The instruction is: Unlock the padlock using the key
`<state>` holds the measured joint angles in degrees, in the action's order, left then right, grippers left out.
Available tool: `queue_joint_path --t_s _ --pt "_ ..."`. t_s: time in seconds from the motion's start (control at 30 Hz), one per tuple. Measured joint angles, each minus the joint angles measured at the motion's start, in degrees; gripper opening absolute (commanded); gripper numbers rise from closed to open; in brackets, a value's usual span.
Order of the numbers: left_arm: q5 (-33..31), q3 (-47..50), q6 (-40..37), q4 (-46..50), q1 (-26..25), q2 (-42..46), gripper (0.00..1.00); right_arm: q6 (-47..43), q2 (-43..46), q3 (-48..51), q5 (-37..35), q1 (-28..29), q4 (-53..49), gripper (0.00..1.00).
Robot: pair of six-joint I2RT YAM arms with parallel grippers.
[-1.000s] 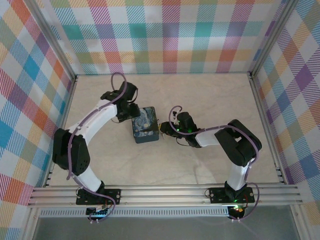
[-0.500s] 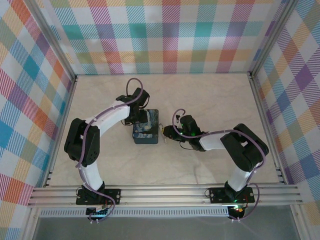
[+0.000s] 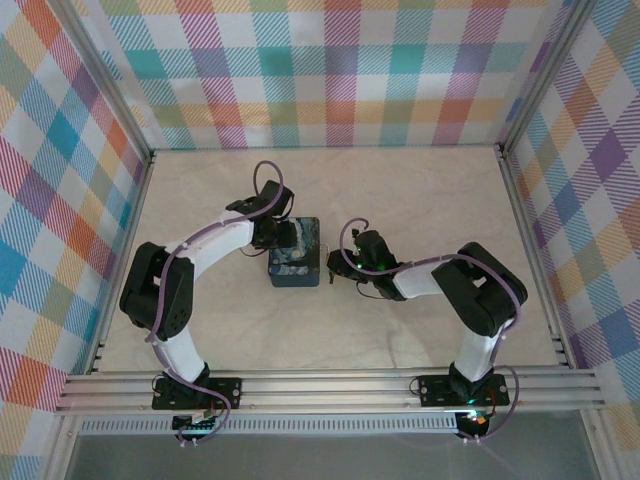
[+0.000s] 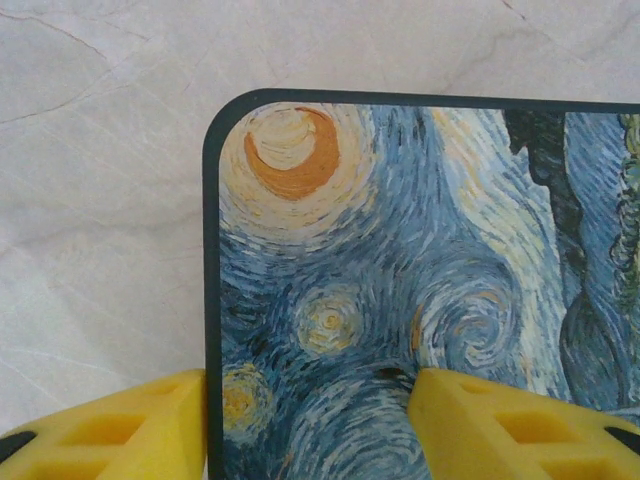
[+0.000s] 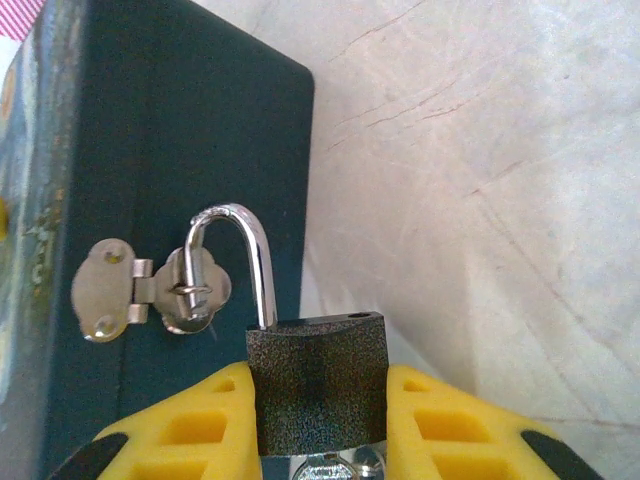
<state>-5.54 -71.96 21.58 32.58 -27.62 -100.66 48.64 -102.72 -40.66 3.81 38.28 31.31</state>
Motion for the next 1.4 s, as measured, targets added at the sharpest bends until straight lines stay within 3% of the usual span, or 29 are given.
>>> queue_joint_path --t_s 0.47,0.7,0.97,1.17,1.2,1.23,1.27,1.37,1.4 --pt "0.4 0.0 0.7 -0.7 0.0 -0.1 0.58 0.2 -1.1 -3.2 -5.8 -0.5 2.3 0.16" --pt "1.8 -1.4 1.7 1.7 1.2 0.0 0.67 -0.1 3.0 -3.3 -10.5 -3.1 -7.0 0.19" --pt "4.0 -3.6 2.1 7.7 1.4 0.2 0.7 -7.1 10.7 -2.1 -14.3 -9.5 -22.9 0.53" --pt "3.1 -3.7 3.1 10.8 2.3 3.1 0.72 -13.0 11.9 -2.1 -14.7 -11.3 -31.6 0.63" --pt "3.0 -3.6 3.3 11.0 2.7 3.9 0.72 -13.8 12.9 -2.1 -13.6 -11.3 -32.0 0.75" --pt "2.9 -3.6 3.6 11.0 3.3 4.5 0.73 -14.8 14.0 -2.1 -11.7 -11.3 -32.0 0.95" --pt "2.9 -3.3 3.9 10.8 3.9 5.2 0.73 -15.4 14.7 -2.1 -9.8 -11.3 -31.5 1.0" --pt "3.3 -0.6 4.7 8.6 6.5 8.0 0.74 -17.8 15.9 -3.0 -3.3 -9.7 -30.5 1.0" --pt "3.9 1.4 5.0 6.9 7.4 9.2 0.79 -18.3 15.9 -3.7 -1.3 -8.5 -30.4 1.0"
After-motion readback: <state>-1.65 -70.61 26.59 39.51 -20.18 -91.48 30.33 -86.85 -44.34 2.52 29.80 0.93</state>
